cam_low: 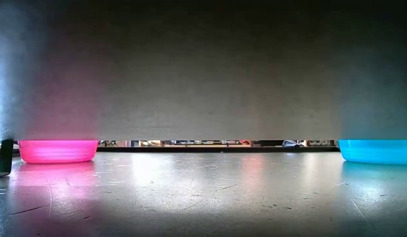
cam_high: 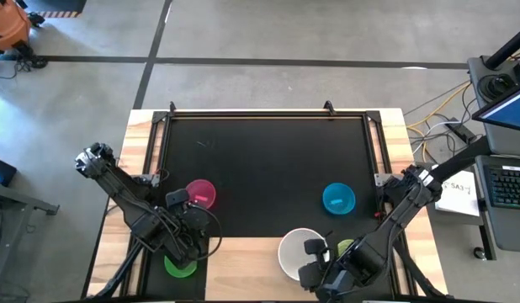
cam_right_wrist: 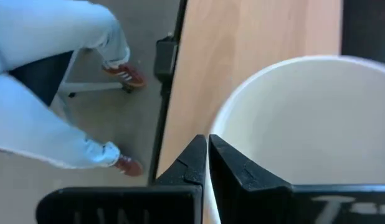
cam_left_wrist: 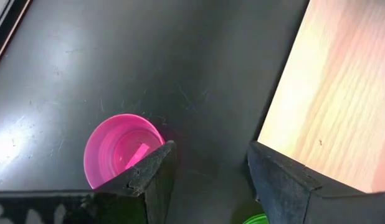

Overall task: Place and stack bowls onto a shelf
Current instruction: Put the light pink bowl on the shelf

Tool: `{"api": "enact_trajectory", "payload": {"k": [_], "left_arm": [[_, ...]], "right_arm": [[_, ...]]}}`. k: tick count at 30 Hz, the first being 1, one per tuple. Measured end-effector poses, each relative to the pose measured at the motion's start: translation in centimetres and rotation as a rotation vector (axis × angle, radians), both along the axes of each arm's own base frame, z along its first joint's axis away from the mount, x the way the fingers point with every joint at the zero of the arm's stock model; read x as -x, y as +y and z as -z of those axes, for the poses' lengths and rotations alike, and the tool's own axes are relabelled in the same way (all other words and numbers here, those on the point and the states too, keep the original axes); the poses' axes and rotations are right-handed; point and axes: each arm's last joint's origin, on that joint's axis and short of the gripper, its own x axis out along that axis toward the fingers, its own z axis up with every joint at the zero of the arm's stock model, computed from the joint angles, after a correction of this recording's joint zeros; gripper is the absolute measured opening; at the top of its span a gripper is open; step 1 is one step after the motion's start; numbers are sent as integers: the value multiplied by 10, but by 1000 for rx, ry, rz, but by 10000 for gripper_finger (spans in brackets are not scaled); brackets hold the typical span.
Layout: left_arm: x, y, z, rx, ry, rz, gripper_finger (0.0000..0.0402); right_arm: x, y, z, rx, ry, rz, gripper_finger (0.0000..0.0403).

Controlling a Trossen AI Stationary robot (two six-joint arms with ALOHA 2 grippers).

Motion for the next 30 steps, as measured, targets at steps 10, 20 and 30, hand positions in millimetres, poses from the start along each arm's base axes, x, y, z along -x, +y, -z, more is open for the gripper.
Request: {"api": "enact_trajectory", "payload": {"k": [10,20,30], "left_arm": [[4,4,1,-34,31,-27,183],[10,31,5,-99,100,-218,183],[4,82,30,-79,226,-391,183]], "right_arm": [[12,-11,-23,-20,-49,27,8],[20,-25,-45,7,-152,68,9],[19,-40,-47,52,-123,81,9]]}}
